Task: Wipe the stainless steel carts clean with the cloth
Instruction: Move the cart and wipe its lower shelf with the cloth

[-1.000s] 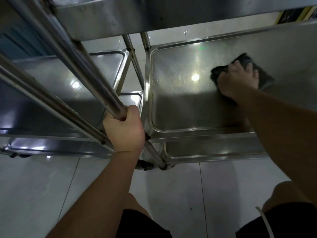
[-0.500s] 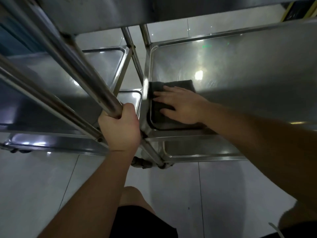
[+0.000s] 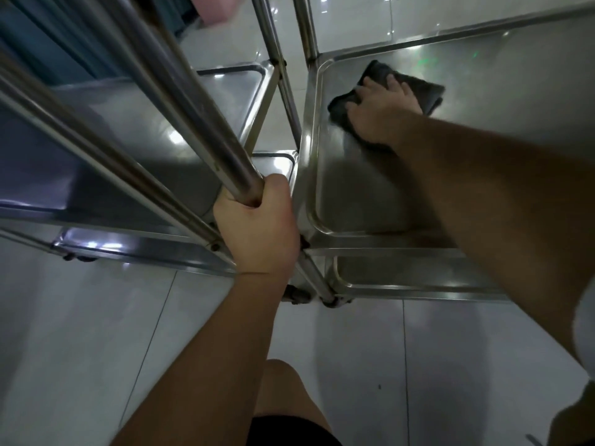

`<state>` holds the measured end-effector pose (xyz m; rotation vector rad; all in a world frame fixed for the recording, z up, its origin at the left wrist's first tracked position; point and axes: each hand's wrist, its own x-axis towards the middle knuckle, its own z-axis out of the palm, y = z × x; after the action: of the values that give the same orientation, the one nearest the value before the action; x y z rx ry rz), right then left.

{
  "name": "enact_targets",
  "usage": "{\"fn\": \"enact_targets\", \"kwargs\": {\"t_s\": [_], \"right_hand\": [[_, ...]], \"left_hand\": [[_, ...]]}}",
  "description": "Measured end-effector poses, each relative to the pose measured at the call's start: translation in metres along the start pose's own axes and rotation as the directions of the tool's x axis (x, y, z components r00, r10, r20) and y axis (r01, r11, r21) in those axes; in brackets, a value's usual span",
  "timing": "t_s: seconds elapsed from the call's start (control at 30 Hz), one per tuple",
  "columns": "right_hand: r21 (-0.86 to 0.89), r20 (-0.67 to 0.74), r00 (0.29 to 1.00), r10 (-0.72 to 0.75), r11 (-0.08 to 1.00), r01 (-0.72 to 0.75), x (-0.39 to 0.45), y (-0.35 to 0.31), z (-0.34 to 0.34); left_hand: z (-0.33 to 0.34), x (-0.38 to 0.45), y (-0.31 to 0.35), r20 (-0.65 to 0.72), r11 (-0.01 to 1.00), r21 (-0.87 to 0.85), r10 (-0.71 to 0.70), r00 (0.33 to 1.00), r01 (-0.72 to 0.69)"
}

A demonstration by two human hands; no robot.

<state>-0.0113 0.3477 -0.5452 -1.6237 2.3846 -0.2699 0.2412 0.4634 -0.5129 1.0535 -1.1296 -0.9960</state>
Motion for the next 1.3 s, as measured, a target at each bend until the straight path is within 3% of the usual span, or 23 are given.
{"fn": "enact_targets", "kwargs": {"t_s": [0.13,0.4,0.5,0.6,0.77,0.87,0.97,1.03,1.17,1.3], "right_hand": [[-0.044,0.049,0.967,-0.25,0.967,0.252,-0.018,-0.044,0.017],[-0.003,0.122,0.846,-0.519,0.852,0.523,-0.139,-0.057,0.036],[0.09,0.179,0.844,-0.506,0.863,0.498,-0.177,-0.045,0.034],[0.053,0.143,0.883,-0.447,0.894,0.444,-0.198,-0.022,0.029],[0.018,0.039,0.982,-0.182,0.983,0.182,-0.221,0.053,0.012],[-0.017,0.01,0.999,-0.038,0.999,0.038,-0.232,0.099,0.001],[-0.03,0.011,0.997,0.072,0.997,-0.072,-0.234,0.094,0.0],[-0.017,0.046,0.998,0.048,0.999,-0.047,-0.231,0.065,0.002],[0.026,0.109,0.979,-0.172,0.985,0.17,-0.233,0.012,0.009],[0.048,0.105,0.98,-0.17,0.985,0.165,-0.241,0.025,0.004]], "left_hand": [[0.002,0.001,0.002,0.015,1.0,0.011,0.004,1.0,-0.004],[-0.002,0.003,0.001,0.006,0.994,0.098,-0.047,0.999,0.046],[-0.003,0.002,0.003,0.011,0.985,0.168,-0.03,0.999,0.028],[-0.003,0.0,0.005,0.011,0.986,0.162,-0.028,1.0,0.026],[-0.004,-0.001,0.006,0.035,0.98,0.192,-0.067,0.997,0.059],[-0.006,-0.004,0.011,0.048,0.971,0.229,-0.074,0.996,0.061],[-0.008,-0.006,0.016,0.05,0.956,0.278,-0.113,0.992,0.095],[-0.009,-0.006,0.018,0.041,0.943,0.31,-0.138,0.99,0.119],[-0.014,-0.008,0.022,0.045,0.918,0.369,-0.177,0.983,0.148],[-0.036,-0.015,0.015,0.217,0.8,0.599,-0.114,0.969,-0.04]]}}
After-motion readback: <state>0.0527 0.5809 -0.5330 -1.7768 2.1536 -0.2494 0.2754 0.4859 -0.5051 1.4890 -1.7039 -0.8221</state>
